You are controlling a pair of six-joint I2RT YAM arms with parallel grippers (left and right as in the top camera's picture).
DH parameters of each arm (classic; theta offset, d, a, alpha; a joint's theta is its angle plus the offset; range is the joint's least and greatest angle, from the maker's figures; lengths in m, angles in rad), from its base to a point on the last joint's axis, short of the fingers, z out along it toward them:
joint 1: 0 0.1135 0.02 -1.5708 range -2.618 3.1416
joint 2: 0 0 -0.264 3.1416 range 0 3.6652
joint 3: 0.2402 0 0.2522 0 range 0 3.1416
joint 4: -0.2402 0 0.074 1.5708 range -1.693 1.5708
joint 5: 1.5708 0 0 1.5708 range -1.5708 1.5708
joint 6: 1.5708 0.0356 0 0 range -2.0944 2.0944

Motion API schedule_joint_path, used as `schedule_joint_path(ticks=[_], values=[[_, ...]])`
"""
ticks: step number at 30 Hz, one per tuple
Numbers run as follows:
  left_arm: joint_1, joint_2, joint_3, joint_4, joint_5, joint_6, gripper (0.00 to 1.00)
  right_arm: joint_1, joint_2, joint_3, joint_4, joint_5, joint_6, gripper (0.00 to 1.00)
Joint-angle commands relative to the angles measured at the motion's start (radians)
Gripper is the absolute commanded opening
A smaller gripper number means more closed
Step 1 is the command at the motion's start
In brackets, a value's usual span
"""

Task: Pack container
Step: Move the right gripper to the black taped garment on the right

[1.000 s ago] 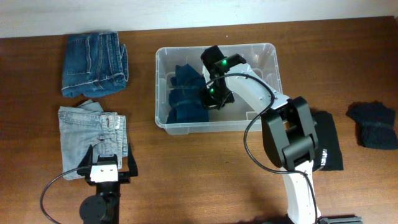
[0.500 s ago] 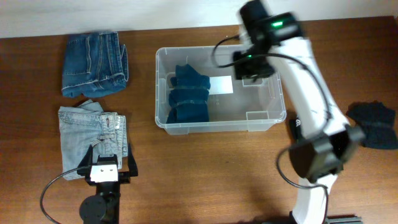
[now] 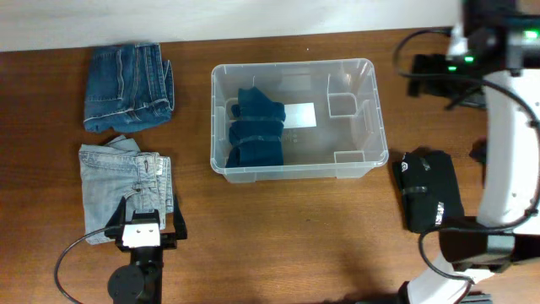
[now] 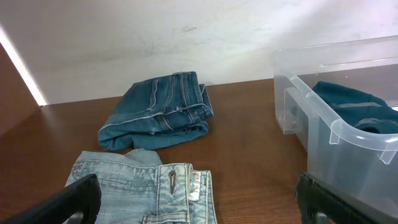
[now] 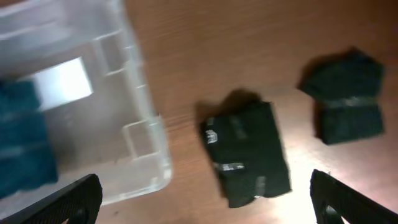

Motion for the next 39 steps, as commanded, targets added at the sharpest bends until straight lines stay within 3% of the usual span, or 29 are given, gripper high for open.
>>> schedule_joint_path(ticks=[1,10,19,27,33,39], values=[[-0.004,-0.005,-0.004,-0.001,-0.007,0.016,0.99,-0.099,-0.025,-0.039,-0.006,0.059,-0.011,0.99],[-0.004,-0.005,-0.004,-0.001,-0.007,0.016,0.99,-0.303,-0.024,-0.318,0.006,0.031,-0.011,0.99],[-0.004,-0.005,-0.004,-0.001,-0.007,0.016,0.99,-0.307,-0.024,-0.583,0.026,-0.109,-0.019,0.99],[-0.004,-0.005,-0.004,-0.001,-0.007,0.016,0.99,-0.31,-0.024,-0.866,0.201,-0.127,-0.014,1.0],[-0.004,-0.005,-0.004,-0.001,-0.007,0.016,0.99,-0.31,-0.024,-1.041,0.364,-0.185,0.002,0.84],[-0.004,-0.005,-0.004,-0.001,-0.007,0.016,0.99,-0.31,-0.024,-1.142,0.49,-0.184,0.028,0.48]])
